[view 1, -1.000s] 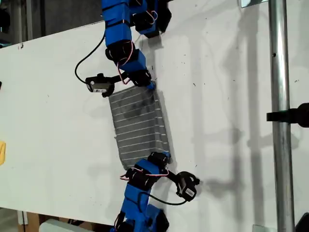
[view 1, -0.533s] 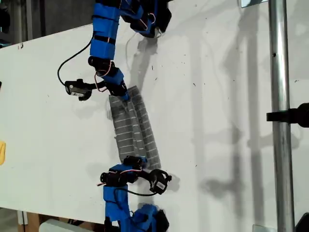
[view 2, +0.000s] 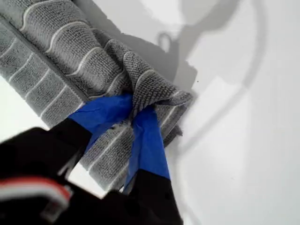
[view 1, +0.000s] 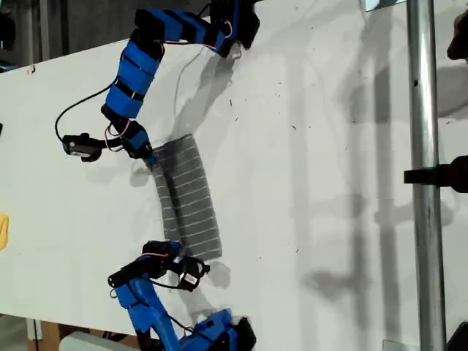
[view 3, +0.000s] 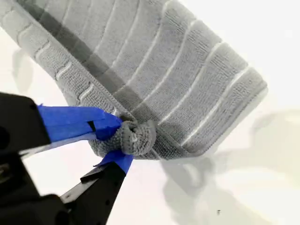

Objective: Grasp corners of a towel and fold twice.

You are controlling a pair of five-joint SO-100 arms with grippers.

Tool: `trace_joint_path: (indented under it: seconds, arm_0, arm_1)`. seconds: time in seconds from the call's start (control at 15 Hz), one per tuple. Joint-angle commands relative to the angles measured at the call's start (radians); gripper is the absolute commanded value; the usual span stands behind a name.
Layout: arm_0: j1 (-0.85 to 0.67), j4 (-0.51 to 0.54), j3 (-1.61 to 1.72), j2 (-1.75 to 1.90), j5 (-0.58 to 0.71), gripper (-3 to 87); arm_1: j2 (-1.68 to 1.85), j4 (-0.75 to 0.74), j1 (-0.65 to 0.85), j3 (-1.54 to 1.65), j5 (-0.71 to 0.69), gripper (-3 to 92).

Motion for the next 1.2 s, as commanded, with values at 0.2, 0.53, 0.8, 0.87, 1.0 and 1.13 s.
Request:
trace_joint_path:
  seconds: [0.2,0.53,0.8,0.87,1.0,1.13]
  arm_0:
    - [-0.057,0.086,-0.169,0.009,0.107,-2.8]
    - [0.041,-0.015,0.064,-0.015,0.002,-2.7]
    - [0.130,-0.017,0.046,-0.100,-0.060,-1.1]
    - [0.149,-0.021,0.041,-0.115,-0.077,-0.8]
    - [0.189,-0.023,0.011,-0.178,-0.104,-0.2]
    - [0.196,-0.043,0.000,-0.264,-0.135,0.4]
  arm_1:
    - [0.273,0.069,0.071,0.061,-0.032,-0.2]
    - [0.325,0.029,-0.035,0.327,0.032,-0.2]
    - [0.256,-0.023,-0.077,0.420,0.071,-0.2]
    - [0.239,-0.032,-0.081,0.437,0.078,-0.2]
    - [0.199,-0.049,-0.084,0.456,0.086,-0.2]
    - [0.147,-0.072,-0.083,0.460,0.095,-0.2]
